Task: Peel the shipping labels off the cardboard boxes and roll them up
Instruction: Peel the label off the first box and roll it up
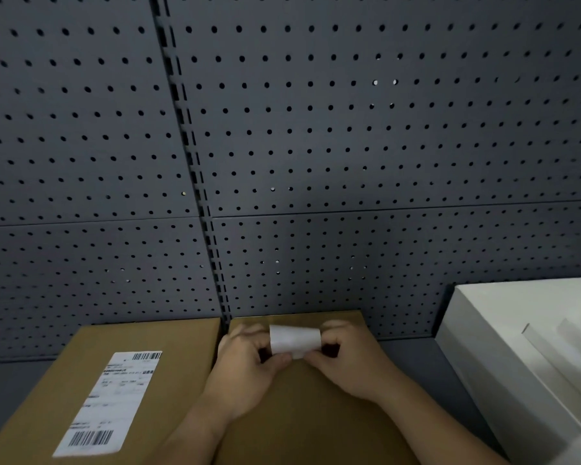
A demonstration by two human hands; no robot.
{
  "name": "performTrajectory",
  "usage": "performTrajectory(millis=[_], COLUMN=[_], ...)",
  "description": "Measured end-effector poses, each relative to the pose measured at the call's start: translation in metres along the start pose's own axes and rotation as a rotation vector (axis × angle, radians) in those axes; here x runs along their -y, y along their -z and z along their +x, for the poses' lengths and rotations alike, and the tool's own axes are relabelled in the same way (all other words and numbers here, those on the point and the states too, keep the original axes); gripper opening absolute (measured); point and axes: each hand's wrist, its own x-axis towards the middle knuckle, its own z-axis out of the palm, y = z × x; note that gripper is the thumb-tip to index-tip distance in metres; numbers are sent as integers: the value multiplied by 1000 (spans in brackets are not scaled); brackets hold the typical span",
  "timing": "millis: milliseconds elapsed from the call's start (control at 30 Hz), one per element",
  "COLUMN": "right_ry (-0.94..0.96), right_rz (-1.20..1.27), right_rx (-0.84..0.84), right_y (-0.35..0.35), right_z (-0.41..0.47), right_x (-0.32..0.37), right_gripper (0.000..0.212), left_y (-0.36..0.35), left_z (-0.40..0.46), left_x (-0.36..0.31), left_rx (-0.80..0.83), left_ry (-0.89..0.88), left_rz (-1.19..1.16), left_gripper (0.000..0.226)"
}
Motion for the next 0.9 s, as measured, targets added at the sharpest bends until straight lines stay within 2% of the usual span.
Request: performTrajectory(millis=[67, 167, 300, 467, 600, 767, 833, 900], right_ry=[-7, -19, -40, -47, -40, -58, -63, -75], right_rz=[-18, -17, 10, 23, 33, 22, 12, -12], right_rx=[-15, -7, 3, 8, 6, 21, 18, 8], right_y=[-1, -1, 0, 2, 4, 4, 2, 2], right_z=[1, 1, 1, 0, -1, 0, 1, 1], right_x=[-2, 0, 2, 2, 2, -2, -2, -2], right_gripper=[31, 27, 22, 25, 19, 14, 18, 22], left_y=[1, 4, 2, 1, 1, 2, 3, 5], left_z=[0, 0, 3, 4, 5, 6, 6, 5], left_x=[1, 2, 2, 2, 3, 0, 0, 0], left_rx=[2, 23, -7, 15, 26, 33, 21, 21], left_ry=[-4, 17, 45, 42, 45, 45, 62, 97], left_rz=[1, -39, -33, -7, 7, 26, -6, -60], left_gripper=[25, 25, 7, 21, 15, 32, 39, 35])
